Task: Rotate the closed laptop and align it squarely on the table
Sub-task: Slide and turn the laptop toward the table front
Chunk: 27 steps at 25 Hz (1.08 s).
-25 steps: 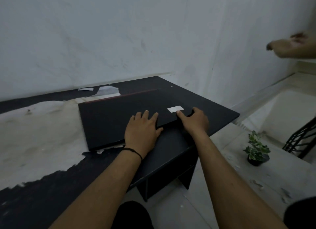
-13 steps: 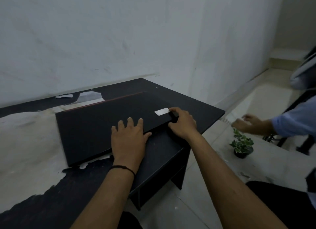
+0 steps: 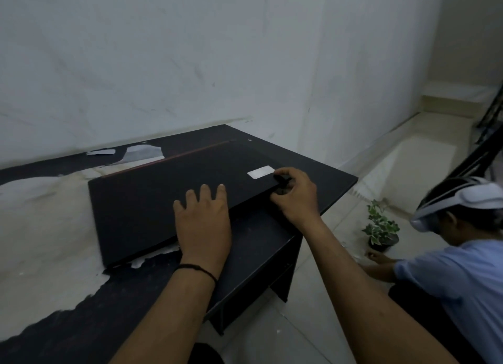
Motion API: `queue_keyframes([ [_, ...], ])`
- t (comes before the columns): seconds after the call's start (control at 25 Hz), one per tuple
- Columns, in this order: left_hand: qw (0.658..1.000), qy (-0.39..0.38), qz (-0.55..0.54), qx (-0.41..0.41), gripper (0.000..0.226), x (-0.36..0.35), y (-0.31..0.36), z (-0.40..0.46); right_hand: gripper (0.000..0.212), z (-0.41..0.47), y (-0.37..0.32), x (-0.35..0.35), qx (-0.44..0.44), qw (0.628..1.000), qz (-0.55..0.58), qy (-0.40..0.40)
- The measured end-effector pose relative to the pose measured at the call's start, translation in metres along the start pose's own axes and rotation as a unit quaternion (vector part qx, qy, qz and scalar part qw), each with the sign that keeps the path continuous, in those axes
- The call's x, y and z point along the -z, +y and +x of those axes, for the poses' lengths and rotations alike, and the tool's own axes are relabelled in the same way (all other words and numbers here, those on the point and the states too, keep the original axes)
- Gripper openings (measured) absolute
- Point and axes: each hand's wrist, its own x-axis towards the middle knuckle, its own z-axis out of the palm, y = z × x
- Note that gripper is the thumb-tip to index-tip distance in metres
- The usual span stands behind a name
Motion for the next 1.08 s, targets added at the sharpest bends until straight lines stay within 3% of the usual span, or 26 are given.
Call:
queue_keyframes([
  [0.24,0.996,0.000,0.077,0.037,0.070,0.006,-0.035,-0.008,0.046,0.001,0.000,0.000,-0.021,1.000,0.005,-0.002],
  [0.44,0.996,-0.009,0.073,0.043,0.070,0.004,-0.032,-0.009,0.042,-0.004,-0.004,-0.001,-0.017,0.997,-0.074,-0.016],
  [0.6,0.997,-0.003,0.069,0.043,0.067,0.004,-0.032,-0.011,0.057,-0.011,-0.014,-0.019,0.113,0.942,-0.315,0.007],
  [0.76,0.997,0.014,0.054,0.044,0.063,0.003,-0.032,-0.010,0.055,-0.018,-0.042,-0.054,0.258,0.905,-0.332,-0.060],
  [0.96,0.998,0.018,0.037,0.043,0.062,0.002,-0.033,-0.009,0.077,-0.021,-0.046,-0.056,0.228,0.914,-0.314,-0.118],
  [1.08,0.998,0.006,0.048,0.044,0.061,0.004,-0.032,-0.009,0.078,-0.022,-0.049,-0.057,0.249,0.899,-0.333,-0.134],
])
